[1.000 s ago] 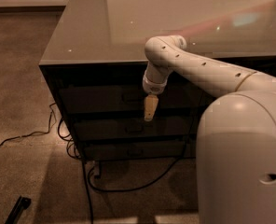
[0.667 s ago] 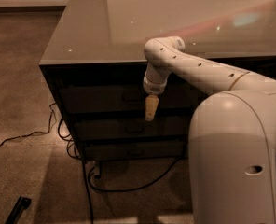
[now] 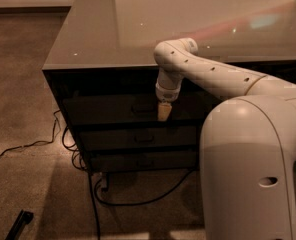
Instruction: Open top drawer
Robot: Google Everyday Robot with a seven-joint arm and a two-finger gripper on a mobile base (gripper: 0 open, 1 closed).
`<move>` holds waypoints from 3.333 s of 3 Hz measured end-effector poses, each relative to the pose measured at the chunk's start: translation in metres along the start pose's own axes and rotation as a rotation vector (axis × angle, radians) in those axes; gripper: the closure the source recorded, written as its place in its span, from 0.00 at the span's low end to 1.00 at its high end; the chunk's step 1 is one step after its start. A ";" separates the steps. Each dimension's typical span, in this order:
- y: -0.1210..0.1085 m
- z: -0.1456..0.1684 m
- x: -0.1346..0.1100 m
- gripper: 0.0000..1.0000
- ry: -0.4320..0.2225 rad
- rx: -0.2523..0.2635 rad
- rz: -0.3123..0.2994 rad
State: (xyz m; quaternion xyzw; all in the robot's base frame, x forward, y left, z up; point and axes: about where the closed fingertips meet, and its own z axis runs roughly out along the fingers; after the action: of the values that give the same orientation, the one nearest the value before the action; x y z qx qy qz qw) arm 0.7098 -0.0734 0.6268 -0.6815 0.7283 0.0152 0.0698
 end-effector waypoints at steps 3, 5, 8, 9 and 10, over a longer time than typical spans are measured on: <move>-0.001 -0.007 -0.001 0.39 0.000 0.000 0.000; 0.014 0.005 0.003 0.00 0.020 -0.031 0.015; 0.076 -0.013 0.027 0.19 0.113 -0.068 0.056; 0.085 -0.020 0.033 0.42 0.131 -0.063 0.071; 0.092 -0.034 0.035 0.65 0.140 -0.040 0.079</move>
Offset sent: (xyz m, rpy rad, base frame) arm 0.0005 0.0002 0.0063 0.0000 0.0000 0.0000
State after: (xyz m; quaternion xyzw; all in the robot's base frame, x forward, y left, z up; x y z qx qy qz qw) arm 0.6130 -0.1051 0.6489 -0.6528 0.7573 -0.0152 0.0045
